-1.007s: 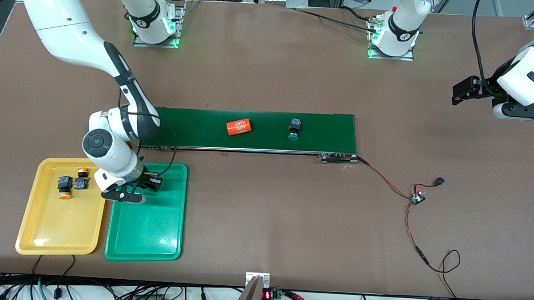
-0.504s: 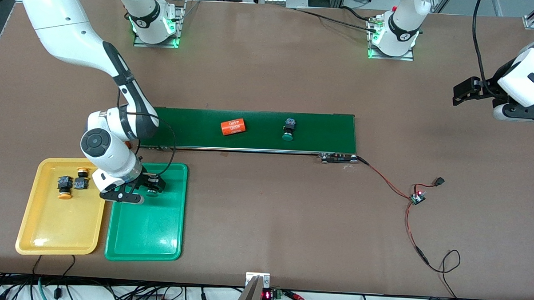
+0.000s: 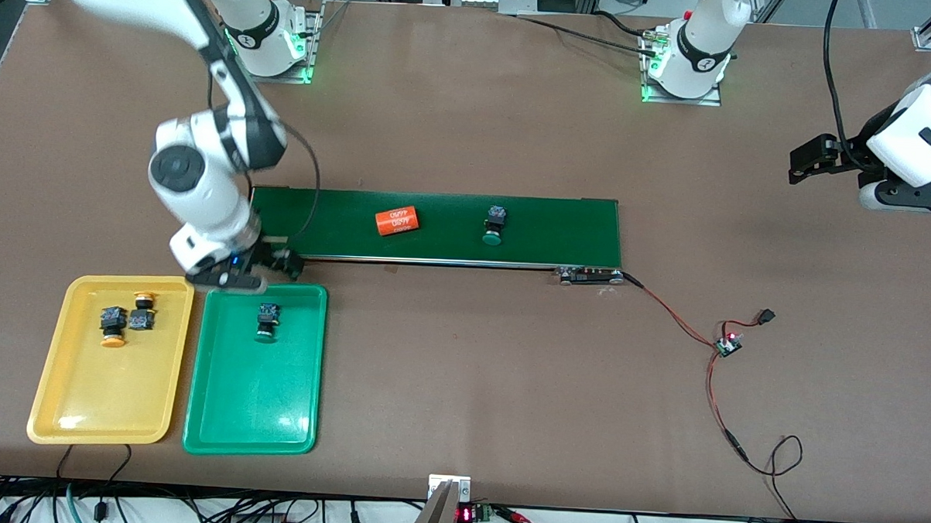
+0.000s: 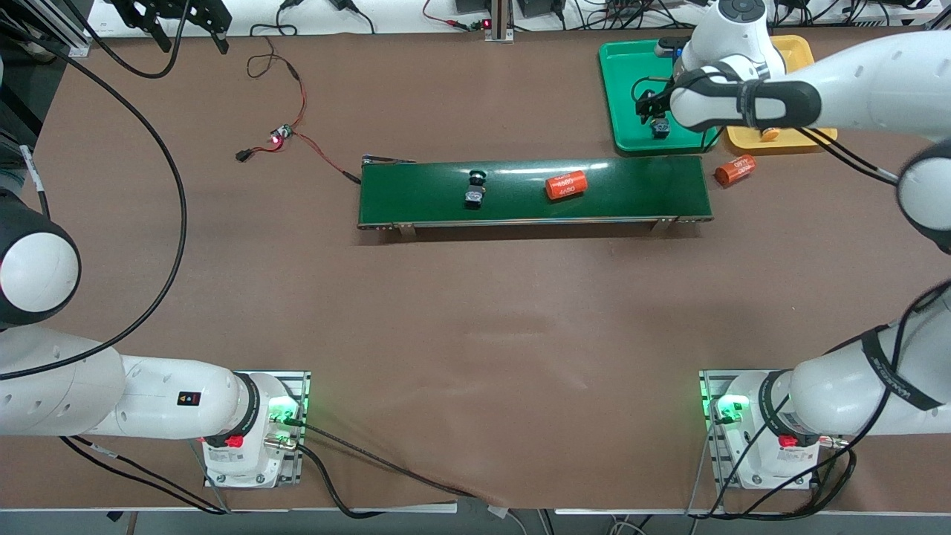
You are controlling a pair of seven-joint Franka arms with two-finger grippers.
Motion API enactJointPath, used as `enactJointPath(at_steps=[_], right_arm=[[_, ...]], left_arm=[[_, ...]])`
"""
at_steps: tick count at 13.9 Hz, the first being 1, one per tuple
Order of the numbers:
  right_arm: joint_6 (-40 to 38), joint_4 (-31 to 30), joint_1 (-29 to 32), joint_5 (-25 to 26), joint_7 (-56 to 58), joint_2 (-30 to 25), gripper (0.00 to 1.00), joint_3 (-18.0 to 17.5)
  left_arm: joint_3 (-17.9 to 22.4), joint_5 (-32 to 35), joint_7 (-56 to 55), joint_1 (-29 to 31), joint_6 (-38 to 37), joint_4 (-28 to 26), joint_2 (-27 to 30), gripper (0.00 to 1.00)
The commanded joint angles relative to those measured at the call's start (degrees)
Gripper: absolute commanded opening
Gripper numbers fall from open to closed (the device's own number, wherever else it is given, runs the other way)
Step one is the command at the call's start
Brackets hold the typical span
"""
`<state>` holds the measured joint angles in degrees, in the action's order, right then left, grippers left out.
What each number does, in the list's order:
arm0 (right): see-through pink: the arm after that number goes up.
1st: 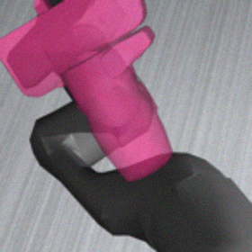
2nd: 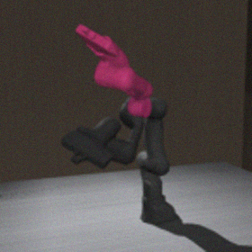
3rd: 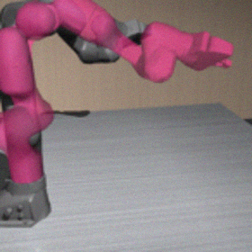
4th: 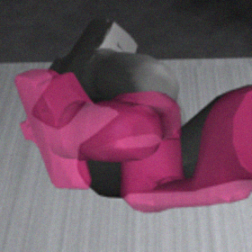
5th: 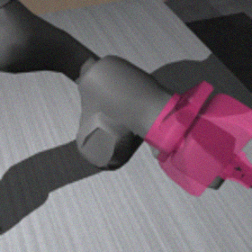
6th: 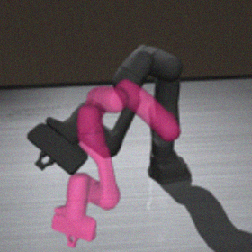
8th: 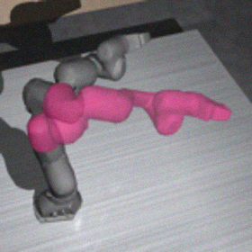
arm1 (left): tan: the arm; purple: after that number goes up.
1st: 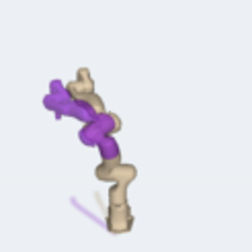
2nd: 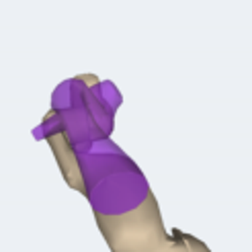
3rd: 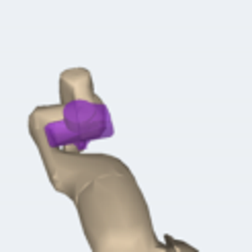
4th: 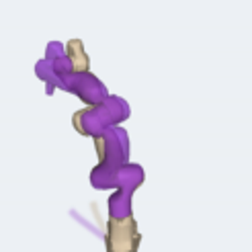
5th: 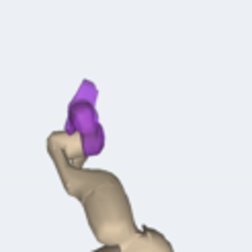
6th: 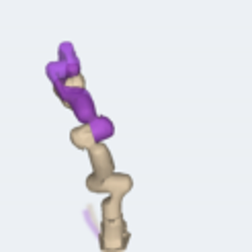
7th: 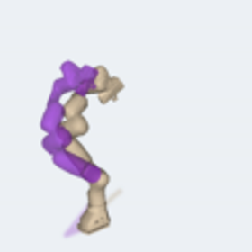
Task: Sort buttons by color to trays
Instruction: 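Move the right gripper back over the green button on the belt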
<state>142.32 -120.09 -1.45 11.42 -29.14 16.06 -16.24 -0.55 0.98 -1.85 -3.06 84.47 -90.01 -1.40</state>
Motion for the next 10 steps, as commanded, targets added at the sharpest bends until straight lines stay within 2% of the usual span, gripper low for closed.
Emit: enactJointPath(at_steps=[1, 4, 10], right_arm=[[-1.9, -8.0, 1.4, -0.9, -9.6, -8.7, 1.00, -7.9], [-0.3, -6.6, 1.0, -2.7, -18.8, -7.2, 1.00, -15.7], [-0.4, -1.2, -4.9, -2.7, -20.5, -0.2, 1.00, -16.9]], left_arm=[[-0.1, 0.7, 1.1, -0.2, 0.3, 0.0, 0.1, 1.00], [-0.1, 0.8, 1.1, -0.2, 0.3, 0.0, 0.1, 1.00], [-0.2, 0.7, 1.1, -0.1, 0.3, -0.1, 0.1, 1.00]])
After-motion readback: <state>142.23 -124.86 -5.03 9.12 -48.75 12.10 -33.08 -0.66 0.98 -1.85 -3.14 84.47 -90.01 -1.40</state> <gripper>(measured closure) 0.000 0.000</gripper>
